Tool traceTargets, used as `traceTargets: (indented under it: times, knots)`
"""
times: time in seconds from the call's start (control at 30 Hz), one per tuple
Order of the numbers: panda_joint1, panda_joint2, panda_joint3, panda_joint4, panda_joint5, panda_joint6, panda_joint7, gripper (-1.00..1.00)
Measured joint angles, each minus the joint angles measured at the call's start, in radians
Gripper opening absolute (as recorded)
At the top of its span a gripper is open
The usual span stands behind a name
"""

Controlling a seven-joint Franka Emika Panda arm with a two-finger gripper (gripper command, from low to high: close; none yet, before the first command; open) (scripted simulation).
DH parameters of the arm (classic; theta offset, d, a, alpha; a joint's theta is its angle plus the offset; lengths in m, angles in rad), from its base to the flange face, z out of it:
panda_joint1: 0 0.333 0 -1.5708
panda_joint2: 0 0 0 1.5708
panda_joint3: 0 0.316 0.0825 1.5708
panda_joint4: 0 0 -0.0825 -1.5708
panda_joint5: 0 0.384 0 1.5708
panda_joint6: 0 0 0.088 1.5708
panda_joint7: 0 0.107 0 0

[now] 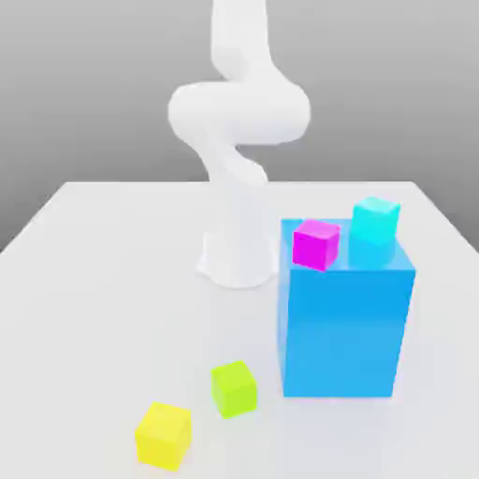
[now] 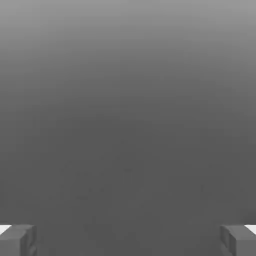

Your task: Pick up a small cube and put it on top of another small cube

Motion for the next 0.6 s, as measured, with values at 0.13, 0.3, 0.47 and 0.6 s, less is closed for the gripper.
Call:
traceTargets:
  times: [0.13, 0.3, 0.47, 0.6]
  knots:
    - [-0.013, 0.151, -0.017, -0.035, 0.004, 0.066, 0.009, 0.0]
    - [-0.029, 0.332, -0.039, -0.077, 0.01, 0.144, 0.019, 0.0]
    - [-0.046, 0.514, -0.059, -0.119, 0.02, 0.223, 0.027, 0.0]
    - [-0.063, 0.659, -0.076, -0.153, 0.031, 0.286, 0.031, 0.0]
